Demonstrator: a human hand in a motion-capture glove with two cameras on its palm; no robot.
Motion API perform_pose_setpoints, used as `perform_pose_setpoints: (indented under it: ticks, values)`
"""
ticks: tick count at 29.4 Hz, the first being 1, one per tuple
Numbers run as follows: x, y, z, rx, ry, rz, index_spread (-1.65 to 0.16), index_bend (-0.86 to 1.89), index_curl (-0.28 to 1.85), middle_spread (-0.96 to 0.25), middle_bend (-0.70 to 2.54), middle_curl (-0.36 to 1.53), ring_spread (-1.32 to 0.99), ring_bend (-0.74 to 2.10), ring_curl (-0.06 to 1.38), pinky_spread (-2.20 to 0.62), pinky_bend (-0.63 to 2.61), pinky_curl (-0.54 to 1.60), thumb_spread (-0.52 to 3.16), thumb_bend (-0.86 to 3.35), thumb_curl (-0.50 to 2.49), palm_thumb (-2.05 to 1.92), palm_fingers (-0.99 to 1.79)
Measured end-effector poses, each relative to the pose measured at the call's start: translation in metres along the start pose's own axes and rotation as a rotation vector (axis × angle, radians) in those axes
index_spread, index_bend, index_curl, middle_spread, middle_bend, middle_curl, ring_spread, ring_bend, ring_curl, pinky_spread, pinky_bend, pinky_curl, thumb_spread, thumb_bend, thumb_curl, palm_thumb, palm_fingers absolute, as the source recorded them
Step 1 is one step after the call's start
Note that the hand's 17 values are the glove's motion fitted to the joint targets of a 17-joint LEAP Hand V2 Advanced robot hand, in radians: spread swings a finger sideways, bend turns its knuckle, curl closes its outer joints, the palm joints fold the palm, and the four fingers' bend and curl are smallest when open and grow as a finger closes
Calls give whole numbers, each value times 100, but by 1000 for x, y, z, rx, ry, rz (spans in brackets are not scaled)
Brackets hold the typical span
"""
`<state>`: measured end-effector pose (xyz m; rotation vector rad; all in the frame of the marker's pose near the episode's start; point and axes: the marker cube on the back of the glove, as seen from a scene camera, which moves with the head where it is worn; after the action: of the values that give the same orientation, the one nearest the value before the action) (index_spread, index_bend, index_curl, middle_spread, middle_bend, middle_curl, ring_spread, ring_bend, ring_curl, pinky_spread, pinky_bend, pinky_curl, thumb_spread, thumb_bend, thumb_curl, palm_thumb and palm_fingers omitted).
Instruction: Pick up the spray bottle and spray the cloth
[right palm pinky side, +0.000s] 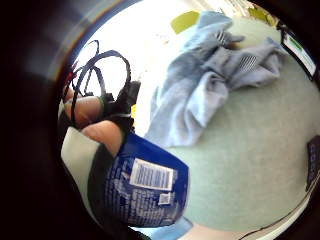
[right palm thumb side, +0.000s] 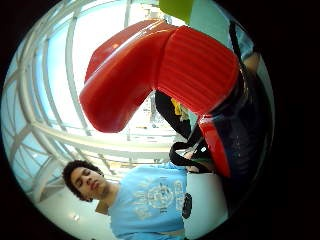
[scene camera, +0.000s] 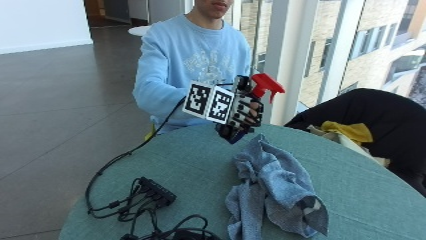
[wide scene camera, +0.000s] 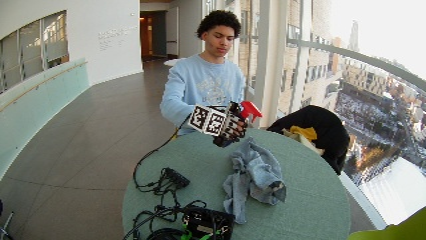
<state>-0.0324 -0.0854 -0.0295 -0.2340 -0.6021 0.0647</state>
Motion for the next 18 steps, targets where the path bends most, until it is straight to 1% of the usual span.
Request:
perform_pose_setpoints:
  ticks: [4,10,15,18]
  values:
    - [-25,-6,33,1,-80,-101,-17,14,40,-7,33,49,-3,59,40,14,22,37,69,-3,68,89,117]
    - [-51,-17,91,-63,-211,-199,-18,14,40,-7,33,49,-3,59,40,14,20,37,69,-3,68,89,115]
    - [-64,-28,140,-98,-282,-306,-19,14,40,-7,33,49,-4,57,39,14,19,36,69,-3,68,89,113]
    - [-63,-34,163,-100,-313,-331,-20,14,40,-8,33,49,-4,56,39,13,18,36,69,-3,68,90,112]
